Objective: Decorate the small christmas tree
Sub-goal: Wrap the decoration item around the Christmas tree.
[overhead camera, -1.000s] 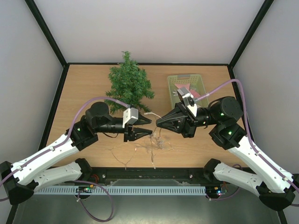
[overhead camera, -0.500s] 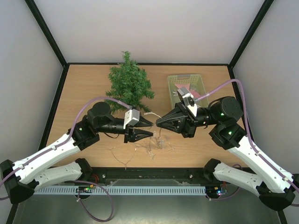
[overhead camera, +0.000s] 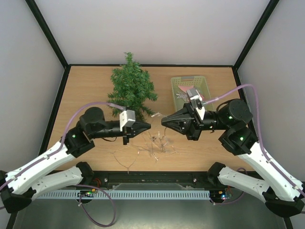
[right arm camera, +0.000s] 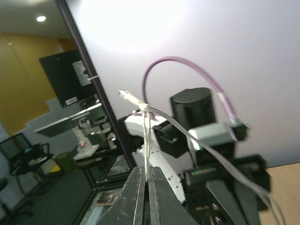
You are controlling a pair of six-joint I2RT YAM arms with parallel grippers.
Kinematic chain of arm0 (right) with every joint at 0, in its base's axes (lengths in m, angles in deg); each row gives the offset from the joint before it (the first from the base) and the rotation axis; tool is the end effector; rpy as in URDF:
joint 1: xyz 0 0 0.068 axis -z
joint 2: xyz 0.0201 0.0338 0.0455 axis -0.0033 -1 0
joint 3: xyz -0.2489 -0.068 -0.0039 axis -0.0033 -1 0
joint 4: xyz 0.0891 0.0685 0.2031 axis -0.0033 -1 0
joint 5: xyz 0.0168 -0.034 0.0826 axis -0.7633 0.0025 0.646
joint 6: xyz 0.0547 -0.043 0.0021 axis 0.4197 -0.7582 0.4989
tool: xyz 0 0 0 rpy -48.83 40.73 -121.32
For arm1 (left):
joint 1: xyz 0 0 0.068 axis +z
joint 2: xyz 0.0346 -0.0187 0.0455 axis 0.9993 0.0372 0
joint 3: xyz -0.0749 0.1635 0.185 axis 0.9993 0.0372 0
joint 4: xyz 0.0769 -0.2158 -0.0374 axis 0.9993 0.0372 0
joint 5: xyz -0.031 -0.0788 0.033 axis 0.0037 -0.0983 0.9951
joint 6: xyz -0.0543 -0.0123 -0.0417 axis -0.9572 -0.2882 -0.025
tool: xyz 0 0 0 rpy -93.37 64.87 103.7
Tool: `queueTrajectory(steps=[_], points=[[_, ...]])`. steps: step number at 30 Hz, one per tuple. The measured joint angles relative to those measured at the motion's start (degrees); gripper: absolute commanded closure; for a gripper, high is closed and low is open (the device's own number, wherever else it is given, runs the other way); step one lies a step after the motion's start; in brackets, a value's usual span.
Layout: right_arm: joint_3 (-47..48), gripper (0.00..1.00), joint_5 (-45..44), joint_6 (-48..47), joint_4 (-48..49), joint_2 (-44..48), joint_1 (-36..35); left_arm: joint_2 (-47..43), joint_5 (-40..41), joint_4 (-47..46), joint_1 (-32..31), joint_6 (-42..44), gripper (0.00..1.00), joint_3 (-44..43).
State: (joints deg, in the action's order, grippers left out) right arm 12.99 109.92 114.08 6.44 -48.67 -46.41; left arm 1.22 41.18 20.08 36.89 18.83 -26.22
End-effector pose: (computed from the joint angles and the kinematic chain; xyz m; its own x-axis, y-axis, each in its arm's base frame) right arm 0.0604 0.1342 0.4464 -0.2669 0.0866 -0.9598 -0.9114 -0.3463 0.2222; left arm 0.0965 -0.1694 0.3589 -0.0219 0.0087 -0.9997 0.9961 0.0854 -0.0211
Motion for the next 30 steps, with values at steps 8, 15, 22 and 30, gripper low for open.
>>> queueTrajectory(steps=[8, 15, 22, 30], points=[[3.3, 0.98, -21.1, -9.9, -10.4, 1.6, 0.0, -5.3, 18.1, 4.5, 0.0, 1.4, 0.97, -7.1], [4.2, 0.98, -47.2, -18.2, -11.2, -0.7, 0.0, 0.1, 30.6, 5.7, 0.3, 3.8, 0.98, -19.0], [6.8, 0.98, -65.2, -25.8, -7.7, -4.0, 0.0, 8.7, 33.8, 3.8, 2.2, 4.7, 0.98, -27.3], [12.2, 0.98, -76.0, -34.4, -3.2, -13.8, 0.4, 16.9, 33.3, 0.7, 12.2, 1.7, 0.98, -31.7]])
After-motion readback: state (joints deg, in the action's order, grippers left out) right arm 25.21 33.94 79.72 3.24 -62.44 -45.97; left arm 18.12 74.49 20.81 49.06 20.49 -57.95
